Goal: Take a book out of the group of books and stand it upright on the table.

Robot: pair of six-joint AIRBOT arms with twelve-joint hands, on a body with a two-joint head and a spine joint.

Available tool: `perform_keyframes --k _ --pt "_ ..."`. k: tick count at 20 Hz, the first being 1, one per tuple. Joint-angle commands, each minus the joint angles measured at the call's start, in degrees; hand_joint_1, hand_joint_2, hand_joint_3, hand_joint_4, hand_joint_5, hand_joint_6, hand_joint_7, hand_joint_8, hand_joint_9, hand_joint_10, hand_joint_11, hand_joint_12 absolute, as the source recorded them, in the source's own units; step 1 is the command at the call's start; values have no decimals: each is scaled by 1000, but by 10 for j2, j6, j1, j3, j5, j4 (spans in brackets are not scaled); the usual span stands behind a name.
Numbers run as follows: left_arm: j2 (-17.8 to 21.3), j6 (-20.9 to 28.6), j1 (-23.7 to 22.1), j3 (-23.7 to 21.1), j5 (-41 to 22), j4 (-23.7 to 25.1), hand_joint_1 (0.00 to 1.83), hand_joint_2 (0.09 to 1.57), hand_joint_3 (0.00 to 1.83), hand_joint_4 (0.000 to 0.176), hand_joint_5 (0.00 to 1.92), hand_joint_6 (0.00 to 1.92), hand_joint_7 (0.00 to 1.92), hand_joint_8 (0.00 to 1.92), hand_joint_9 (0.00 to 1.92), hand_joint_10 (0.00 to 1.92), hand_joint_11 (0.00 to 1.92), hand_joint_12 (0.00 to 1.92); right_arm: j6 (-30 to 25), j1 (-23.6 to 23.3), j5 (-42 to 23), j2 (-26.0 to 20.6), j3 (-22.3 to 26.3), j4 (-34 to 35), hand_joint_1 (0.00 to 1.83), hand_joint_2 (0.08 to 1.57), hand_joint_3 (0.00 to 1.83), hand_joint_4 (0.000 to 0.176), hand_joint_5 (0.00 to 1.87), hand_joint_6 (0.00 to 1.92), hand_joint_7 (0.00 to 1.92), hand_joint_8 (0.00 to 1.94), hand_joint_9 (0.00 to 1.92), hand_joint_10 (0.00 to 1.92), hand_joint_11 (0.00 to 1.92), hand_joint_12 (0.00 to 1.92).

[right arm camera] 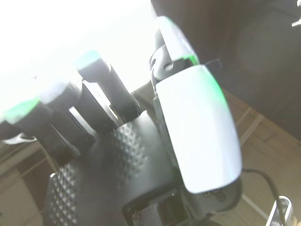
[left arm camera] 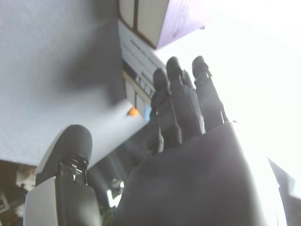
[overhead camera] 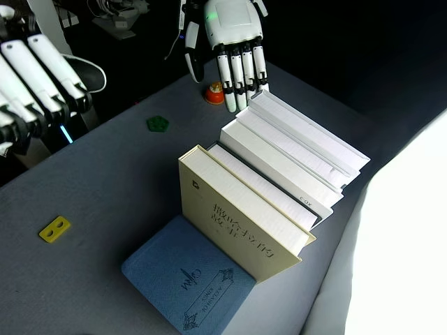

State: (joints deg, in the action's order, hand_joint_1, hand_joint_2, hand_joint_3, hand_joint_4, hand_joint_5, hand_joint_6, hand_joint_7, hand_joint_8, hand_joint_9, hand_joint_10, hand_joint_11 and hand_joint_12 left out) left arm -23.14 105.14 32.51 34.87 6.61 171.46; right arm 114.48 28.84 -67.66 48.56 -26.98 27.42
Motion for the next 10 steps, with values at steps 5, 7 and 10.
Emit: perform_keyframes --k 5,7,10 --pt "-1 0 -4 2 60 11 46 1329 12 0 0 0 14 4 1 0 0 156 14 -8 -59 5 14 -17 221 1047 46 0 26 13 53 0 7 18 0 184" --pt "-1 0 -4 2 60 11 63 1331 8 0 0 0 3 0 0 0 0 175 18 -9 -64 5 16 -17 189 1076 36 0 12 4 51 0 6 13 0 145" --pt "-1 0 -5 3 60 11 42 1338 5 0 0 0 26 5 7 1 0 205 22 -8 -64 5 16 -17 253 1072 17 0 13 3 51 3 19 10 0 195"
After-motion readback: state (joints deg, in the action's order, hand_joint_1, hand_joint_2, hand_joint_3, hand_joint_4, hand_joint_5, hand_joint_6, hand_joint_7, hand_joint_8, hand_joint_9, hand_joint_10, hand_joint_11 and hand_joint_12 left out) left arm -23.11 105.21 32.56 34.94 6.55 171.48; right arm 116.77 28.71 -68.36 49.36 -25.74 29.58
